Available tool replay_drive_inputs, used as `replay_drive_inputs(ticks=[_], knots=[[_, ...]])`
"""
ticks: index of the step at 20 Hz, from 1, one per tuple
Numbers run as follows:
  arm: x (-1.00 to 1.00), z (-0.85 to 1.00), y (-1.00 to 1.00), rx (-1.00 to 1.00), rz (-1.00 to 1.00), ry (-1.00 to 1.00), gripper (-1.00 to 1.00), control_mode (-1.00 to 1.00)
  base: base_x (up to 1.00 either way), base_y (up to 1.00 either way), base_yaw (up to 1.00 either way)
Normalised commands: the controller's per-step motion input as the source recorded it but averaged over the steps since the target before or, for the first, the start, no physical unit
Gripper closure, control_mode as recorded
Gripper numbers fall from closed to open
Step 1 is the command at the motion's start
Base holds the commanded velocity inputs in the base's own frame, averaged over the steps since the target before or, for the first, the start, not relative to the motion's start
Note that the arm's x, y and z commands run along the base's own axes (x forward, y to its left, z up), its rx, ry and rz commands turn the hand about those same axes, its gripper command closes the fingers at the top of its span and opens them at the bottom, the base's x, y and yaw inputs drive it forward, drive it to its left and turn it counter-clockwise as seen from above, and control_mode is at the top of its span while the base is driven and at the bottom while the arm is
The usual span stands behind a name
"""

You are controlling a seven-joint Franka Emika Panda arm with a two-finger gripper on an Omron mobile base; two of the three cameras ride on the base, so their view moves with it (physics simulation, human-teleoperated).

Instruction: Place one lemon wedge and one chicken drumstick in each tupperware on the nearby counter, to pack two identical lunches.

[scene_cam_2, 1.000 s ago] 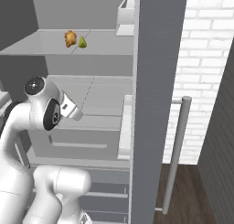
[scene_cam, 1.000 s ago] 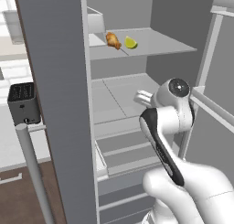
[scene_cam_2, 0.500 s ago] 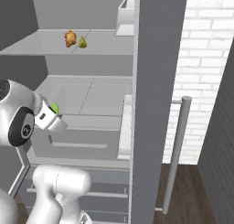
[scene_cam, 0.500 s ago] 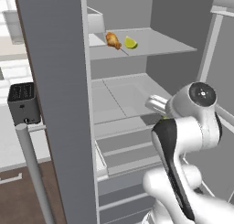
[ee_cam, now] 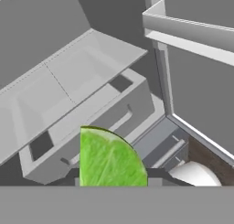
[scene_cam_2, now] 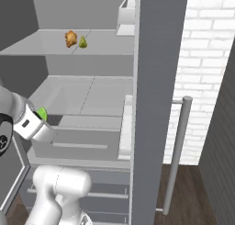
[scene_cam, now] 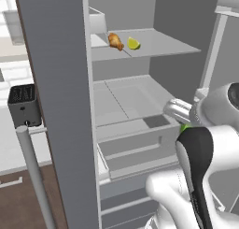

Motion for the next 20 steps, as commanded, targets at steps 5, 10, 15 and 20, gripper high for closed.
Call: replay_drive_inputs(ticks=[5,10,15,20], knots=[[0.00,0.00,0.00,0.00,0.00,0.00,1.00,1.00,-0.90,0.00,0.00],[0.00,0.00,0.00,0.00,0.00,0.00,1.00,1.00,-0.99,0.00,0.00],[0.00,0.00,0.00,0.00,0.00,0.00,1.00,1.00,-0.84,0.09,0.00],[0.00,0.00,0.00,0.00,0.00,0.00,1.00,1.00,-0.31,0.78,0.03]])
